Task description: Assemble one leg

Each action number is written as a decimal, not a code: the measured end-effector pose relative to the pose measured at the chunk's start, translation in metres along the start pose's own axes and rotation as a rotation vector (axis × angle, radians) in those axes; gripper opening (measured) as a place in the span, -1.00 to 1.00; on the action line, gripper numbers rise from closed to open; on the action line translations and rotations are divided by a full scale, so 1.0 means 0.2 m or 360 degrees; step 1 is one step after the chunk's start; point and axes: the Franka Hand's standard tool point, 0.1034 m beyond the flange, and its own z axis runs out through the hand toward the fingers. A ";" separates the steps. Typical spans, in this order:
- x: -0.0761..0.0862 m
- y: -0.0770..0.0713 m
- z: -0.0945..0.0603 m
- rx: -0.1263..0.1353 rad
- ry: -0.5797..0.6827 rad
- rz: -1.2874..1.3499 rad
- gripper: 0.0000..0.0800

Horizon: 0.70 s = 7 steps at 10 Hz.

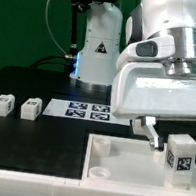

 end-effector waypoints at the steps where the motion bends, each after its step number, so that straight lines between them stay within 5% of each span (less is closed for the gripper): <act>1: 0.02 0.04 -0.03 0.0001 -0.0093 0.0018 0.62; 5: 0.12 0.07 -0.03 0.0026 -0.0292 0.0063 0.62; 7: 0.11 0.01 -0.02 0.0086 -0.0678 0.0108 0.62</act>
Offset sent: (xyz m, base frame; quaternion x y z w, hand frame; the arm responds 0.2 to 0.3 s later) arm 0.0245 -0.0063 0.0086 -0.0090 -0.0532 0.0266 0.9982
